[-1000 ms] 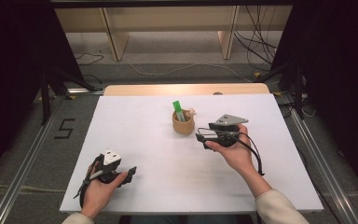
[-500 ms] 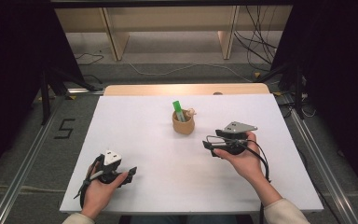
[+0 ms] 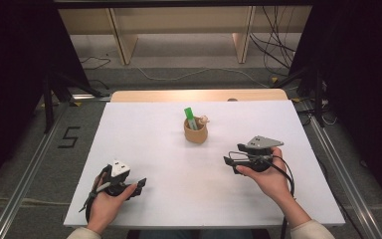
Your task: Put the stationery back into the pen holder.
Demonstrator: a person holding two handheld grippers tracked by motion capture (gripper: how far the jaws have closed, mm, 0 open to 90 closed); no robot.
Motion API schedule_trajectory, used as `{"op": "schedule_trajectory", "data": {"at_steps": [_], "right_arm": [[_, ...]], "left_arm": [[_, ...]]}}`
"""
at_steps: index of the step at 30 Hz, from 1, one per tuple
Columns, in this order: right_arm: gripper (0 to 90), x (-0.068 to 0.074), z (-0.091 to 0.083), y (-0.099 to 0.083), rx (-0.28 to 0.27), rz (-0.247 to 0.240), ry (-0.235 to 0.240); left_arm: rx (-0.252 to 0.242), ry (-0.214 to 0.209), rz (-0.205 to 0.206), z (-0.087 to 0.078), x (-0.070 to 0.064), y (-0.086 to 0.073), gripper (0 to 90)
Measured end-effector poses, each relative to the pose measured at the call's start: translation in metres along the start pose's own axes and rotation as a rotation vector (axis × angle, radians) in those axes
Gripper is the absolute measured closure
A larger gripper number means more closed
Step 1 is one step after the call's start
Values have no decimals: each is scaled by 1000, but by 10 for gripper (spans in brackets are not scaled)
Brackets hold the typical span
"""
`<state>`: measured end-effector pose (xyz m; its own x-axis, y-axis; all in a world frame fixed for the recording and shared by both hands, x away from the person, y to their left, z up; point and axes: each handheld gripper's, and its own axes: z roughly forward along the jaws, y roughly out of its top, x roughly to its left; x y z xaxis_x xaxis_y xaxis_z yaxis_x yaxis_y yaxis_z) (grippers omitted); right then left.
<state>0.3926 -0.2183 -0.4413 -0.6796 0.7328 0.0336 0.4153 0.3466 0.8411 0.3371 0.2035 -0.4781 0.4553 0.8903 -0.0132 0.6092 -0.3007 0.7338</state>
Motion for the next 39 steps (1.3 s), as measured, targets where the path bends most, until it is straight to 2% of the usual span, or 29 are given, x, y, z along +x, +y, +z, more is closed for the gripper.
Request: {"op": "schedule_trajectory", "data": {"at_steps": [21, 28, 39], "right_arm": [[268, -12, -35, -48, 23, 18, -25], [269, -11, -45, -69, 26, 50, -34], [264, -8, -54, -79, 24, 48, -31]], "left_arm": [[-1, -3, 2, 1, -2, 0, 301], [0, -11, 18, 0, -2, 0, 301], [-6, -33, 26, 1, -7, 1, 301]]}}
